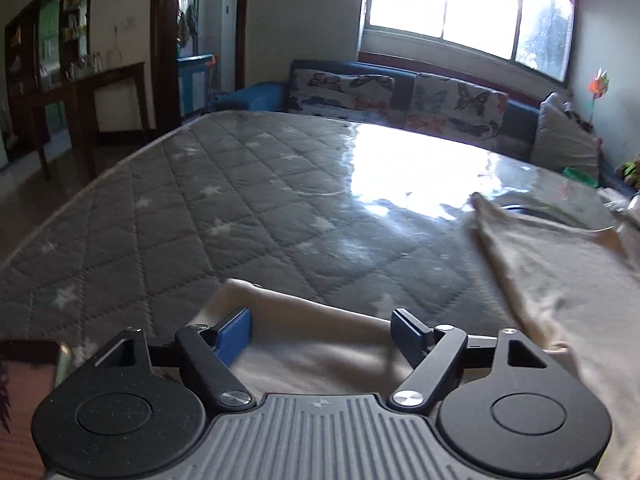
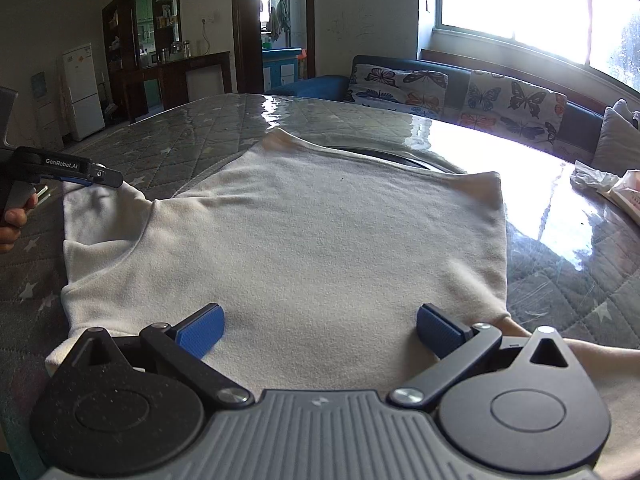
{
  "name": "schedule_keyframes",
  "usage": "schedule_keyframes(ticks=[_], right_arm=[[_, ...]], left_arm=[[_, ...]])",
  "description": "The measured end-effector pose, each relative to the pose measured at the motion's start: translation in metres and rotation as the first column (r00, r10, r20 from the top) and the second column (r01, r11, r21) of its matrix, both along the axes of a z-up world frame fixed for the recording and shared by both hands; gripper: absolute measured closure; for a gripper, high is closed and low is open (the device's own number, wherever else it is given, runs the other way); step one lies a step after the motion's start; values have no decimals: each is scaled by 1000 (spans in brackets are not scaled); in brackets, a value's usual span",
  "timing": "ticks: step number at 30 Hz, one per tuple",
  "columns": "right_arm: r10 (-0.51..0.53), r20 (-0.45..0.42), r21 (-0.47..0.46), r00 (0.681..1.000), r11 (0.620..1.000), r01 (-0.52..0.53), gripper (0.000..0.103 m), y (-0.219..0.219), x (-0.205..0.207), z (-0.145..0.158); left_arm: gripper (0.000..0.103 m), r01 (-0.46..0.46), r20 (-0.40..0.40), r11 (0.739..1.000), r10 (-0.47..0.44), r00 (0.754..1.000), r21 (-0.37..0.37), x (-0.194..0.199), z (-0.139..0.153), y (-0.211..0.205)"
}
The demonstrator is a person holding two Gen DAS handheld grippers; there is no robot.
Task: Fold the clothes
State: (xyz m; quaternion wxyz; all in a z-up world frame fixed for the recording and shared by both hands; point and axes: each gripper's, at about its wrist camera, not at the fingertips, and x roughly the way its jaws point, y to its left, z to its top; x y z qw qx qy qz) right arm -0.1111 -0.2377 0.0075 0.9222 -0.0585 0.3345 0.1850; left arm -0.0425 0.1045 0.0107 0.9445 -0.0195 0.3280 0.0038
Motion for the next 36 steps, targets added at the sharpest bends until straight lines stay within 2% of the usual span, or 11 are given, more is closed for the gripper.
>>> schedule_keyframes(ticks=[4,12,15,19,24,29,33,36], right_arm=[[0,0,0,1000,1000,0,0,0,0,0],[0,0,-4,1000,1000,0,0,0,0,0],[0,0,-6,1000,1000,0,0,1,0,0],[-2,6,-7,1000,1000,2,0,2,-2,1],[-28,43,29,999,999,26,0,-2,-13,15],[-75,92,22,993,997,73,0,-12,-27,34],[-178,96,39,979,984,175,1,-42,-40,42],[-272,93,45,958,962,269,5,-69,-49,45]], left_arm=[[28,-28,23,999,27,999,43,7,-4,11],[26,0,38,1000,-1,999,24,-2,10,4],[18,36,66,999,-36,997,1,-13,23,-9],[5,114,115,993,-115,987,8,-32,37,-41],[2,227,129,974,-224,966,-9,-50,48,-82],[0,328,135,944,-328,935,21,-62,51,-125],[0,400,124,917,-397,909,4,-66,48,-152],[0,451,107,893,-447,888,-7,-71,44,-171]])
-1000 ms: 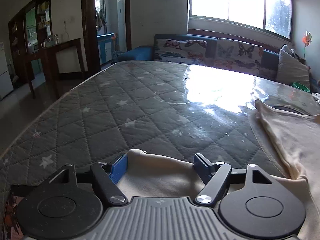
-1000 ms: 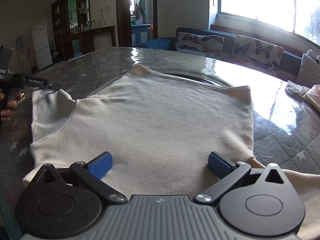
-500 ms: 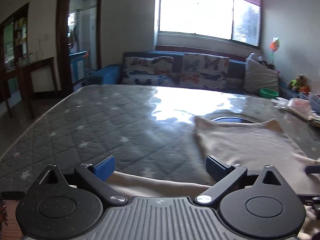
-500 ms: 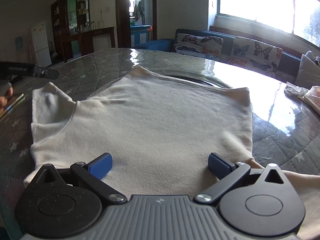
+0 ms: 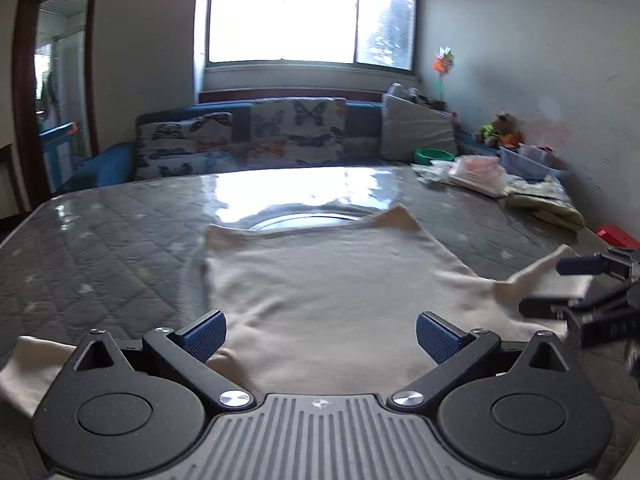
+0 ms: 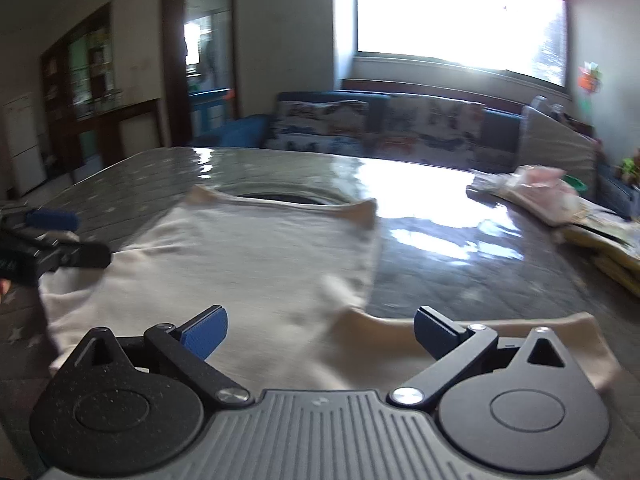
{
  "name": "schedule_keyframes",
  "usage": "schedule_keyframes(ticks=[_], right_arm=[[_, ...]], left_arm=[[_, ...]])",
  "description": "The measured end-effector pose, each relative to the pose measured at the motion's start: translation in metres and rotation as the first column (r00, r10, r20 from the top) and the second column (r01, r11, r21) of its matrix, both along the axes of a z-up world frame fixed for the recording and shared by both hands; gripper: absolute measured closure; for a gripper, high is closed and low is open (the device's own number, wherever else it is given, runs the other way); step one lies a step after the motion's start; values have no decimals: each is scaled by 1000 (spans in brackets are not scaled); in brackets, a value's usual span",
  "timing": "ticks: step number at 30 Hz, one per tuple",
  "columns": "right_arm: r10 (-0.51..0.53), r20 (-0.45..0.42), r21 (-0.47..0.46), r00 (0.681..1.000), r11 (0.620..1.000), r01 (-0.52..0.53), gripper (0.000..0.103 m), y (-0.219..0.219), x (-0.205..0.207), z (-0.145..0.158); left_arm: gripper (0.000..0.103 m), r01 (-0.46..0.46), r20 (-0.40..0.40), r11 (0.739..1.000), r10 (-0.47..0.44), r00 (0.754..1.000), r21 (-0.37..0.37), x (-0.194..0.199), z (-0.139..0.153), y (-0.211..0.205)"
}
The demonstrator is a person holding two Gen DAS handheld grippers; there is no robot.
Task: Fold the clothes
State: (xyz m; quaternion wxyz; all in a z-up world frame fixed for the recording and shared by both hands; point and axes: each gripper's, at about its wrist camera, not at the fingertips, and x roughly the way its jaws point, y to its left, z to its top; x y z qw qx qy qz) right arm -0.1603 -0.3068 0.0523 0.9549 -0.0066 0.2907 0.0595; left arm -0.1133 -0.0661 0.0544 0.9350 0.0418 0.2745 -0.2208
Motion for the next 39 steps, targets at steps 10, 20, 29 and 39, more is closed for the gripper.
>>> schedule_keyframes(ticks=[10,20,29,39], right_arm=[[-363,-63,29,929,930,366,17,-104,-20,-12],[-538,-148,101,830,827,554,42,-160,-6,-28],[-555,-131,153,821,807,570,92,-163,0,-30],[-541,-28,289,840,800,525,98,-170,-13,-1]], left_arm=[[0,125,-29,992,-125,992,-11,-14,-6,-40],[0,228,-37,974,-227,973,3,-24,-7,-70],[0,310,-56,950,-308,950,28,-31,-14,-97],[0,453,-67,891,-450,890,28,-48,-20,-129]])
